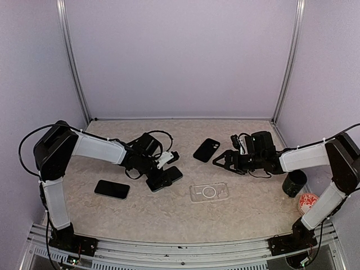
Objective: Put the phone into the phone case
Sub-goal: Pass from the left arm to the right
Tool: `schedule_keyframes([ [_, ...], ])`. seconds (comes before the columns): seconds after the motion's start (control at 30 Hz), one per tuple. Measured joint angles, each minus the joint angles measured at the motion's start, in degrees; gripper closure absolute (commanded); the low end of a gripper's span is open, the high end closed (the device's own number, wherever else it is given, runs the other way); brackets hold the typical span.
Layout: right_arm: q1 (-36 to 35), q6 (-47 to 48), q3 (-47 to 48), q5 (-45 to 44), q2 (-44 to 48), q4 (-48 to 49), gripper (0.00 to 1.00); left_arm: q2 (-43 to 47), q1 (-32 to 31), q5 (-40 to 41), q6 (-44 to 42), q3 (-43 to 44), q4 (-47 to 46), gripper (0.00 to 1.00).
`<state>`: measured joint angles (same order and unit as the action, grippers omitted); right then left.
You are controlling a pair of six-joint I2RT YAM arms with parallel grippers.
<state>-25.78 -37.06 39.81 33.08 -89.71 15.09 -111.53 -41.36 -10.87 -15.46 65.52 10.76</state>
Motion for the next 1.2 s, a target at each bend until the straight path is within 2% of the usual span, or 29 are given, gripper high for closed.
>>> schedule_keyframes([
  [0.63, -1.9, -6.0, 0.3, 5.7, -5.2, 6.5, 0.04, 5.1, -7.2, 0.3, 1.4, -1.5, -4.0, 0.45],
  [1.2, -7.2, -9.6, 2.8, 9.7, -10.9, 10.6, 0.19, 6.0, -14.1, 2.8, 1.5, -1.3, -4.1, 0.45],
])
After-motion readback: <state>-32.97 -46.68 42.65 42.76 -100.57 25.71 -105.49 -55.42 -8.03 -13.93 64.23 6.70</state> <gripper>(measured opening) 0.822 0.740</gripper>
